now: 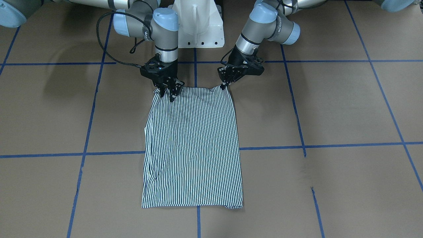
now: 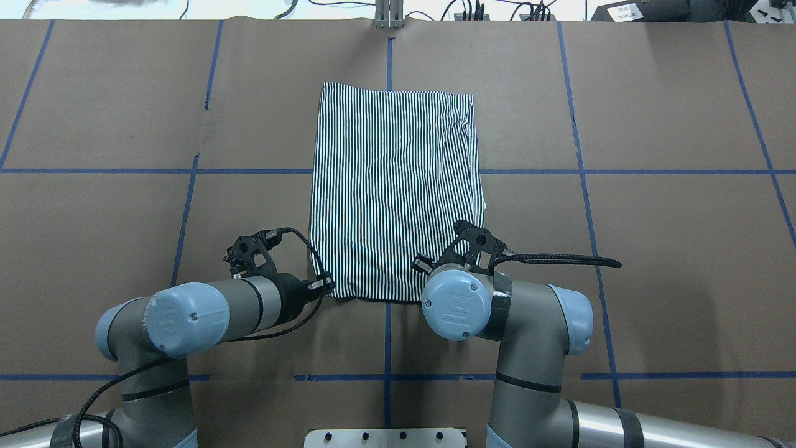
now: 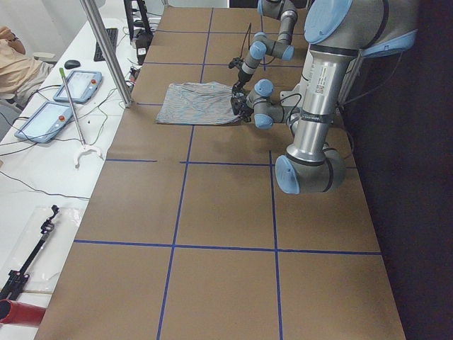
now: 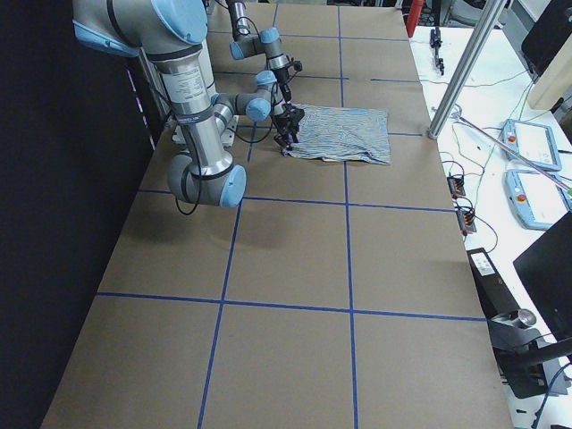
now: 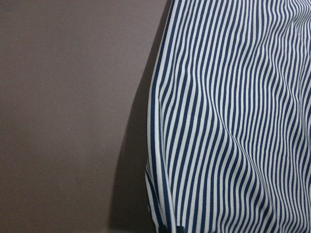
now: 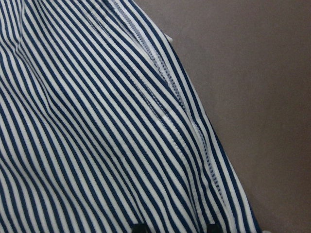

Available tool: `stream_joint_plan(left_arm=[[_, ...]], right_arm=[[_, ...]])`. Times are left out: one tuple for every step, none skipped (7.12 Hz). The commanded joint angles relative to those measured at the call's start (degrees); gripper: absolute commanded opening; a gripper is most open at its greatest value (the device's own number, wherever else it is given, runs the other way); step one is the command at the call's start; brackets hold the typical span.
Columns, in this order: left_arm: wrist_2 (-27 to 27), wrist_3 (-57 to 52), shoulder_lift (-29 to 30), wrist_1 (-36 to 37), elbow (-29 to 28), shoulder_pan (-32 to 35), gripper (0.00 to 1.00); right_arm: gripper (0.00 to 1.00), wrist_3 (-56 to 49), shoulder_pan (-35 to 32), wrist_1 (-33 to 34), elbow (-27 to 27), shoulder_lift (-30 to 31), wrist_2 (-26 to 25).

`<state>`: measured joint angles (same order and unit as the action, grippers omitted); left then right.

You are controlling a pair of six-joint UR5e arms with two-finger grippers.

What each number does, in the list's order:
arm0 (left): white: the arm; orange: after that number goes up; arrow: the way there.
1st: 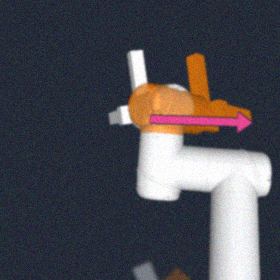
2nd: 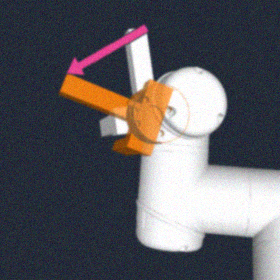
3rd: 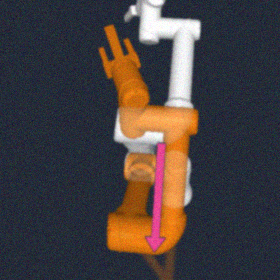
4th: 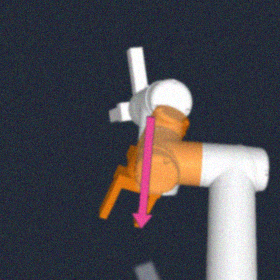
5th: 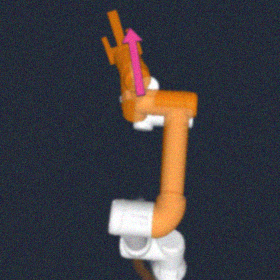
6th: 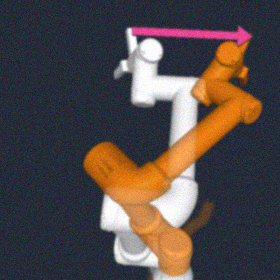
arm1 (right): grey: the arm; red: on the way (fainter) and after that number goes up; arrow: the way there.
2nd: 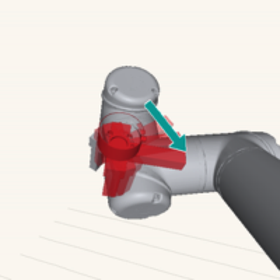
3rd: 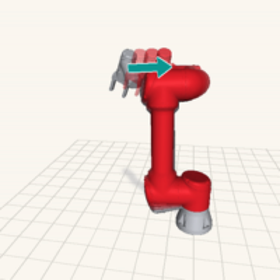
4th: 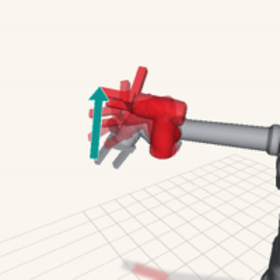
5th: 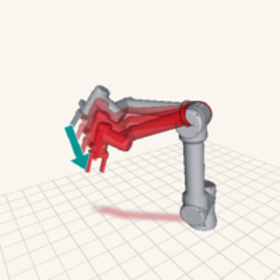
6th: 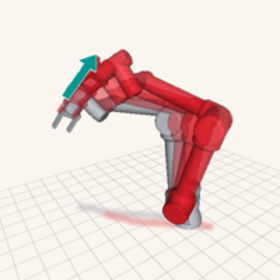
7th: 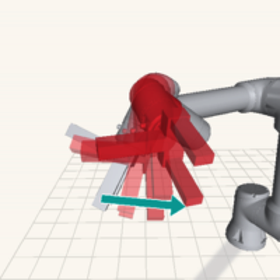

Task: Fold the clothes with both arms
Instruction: 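Lower both grippers and grasp the near corners of the shirt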

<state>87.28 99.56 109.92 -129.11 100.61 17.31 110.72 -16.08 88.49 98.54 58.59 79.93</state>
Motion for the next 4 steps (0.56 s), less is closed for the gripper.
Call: stream_joint_plan(left_arm=[[0.00, 0.02, 0.12, 0.00, 0.03, -0.09, 0.00], [0.00, -0.06, 0.12, 0.00, 0.03, -0.09, 0.00], [0.00, -0.06, 0.12, 0.00, 0.03, -0.09, 0.00], [0.00, -0.06, 0.12, -0.09, 0.03, -0.09, 0.00]], right_arm=[[0.00, 0.11, 0.00, -0.07, 0.33, 0.03, -0.03], [0.00, 0.11, 0.00, -0.07, 0.60, 0.03, -0.03], [0.00, 0.11, 0.00, -0.07, 0.95, 0.03, -0.03], [0.00, 0.11, 0.00, -0.07, 0.95, 0.03, -0.03]])
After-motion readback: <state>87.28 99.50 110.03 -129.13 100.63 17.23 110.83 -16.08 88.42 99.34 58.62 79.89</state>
